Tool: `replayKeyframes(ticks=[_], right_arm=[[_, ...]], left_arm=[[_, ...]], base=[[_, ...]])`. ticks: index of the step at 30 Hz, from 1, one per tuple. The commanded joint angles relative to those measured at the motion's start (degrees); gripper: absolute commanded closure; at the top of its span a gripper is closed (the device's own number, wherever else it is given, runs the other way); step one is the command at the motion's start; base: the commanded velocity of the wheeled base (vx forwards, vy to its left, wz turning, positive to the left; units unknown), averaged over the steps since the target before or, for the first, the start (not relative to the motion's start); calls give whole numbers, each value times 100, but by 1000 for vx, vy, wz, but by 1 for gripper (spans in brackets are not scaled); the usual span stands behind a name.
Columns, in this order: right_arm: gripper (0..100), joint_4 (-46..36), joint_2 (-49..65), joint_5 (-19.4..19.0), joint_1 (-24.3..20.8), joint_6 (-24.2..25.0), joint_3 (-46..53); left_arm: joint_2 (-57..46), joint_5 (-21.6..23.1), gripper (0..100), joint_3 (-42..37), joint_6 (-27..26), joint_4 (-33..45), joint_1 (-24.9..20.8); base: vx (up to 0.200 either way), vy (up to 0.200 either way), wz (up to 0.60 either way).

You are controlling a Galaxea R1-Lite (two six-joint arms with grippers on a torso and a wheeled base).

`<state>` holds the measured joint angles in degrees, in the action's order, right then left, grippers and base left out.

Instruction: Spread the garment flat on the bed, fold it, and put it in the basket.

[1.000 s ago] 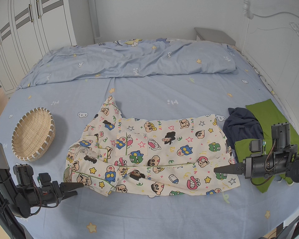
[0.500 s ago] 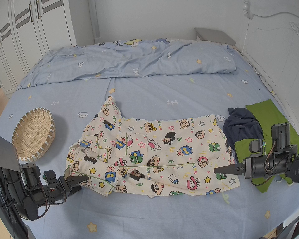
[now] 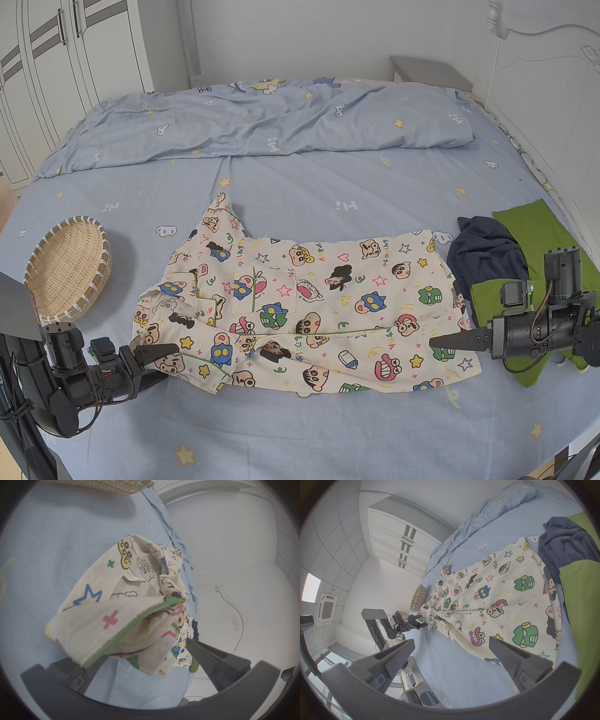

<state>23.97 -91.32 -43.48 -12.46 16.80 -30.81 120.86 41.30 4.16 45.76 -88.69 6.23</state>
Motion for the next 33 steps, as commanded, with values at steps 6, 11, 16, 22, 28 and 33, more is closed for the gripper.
replayKeyframes(ticks=[6,11,16,22,28,33], right_arm=[[0,3,0,-11,7,-1,4],[0,3,0,-11,7,-1,4],[0,3,0,-11,15,-1,4],[0,3,-9,-11,15,-1,4],[0,3,0,-11,15,-1,4],[0,-6,18,-2,24,-1,13]], left_arm=[[43,-52,0,314,3,-131,-43],[78,-448,0,525,3,-131,-201],[157,-667,0,595,12,-131,-394],[157,-694,0,621,20,-131,-394],[140,-694,100,604,12,-131,-403],[149,-694,100,613,12,-131,-403]], base=[[0,0,0],[0,0,0],[0,0,0],[0,0,0],[0,0,0],[0,0,0]])
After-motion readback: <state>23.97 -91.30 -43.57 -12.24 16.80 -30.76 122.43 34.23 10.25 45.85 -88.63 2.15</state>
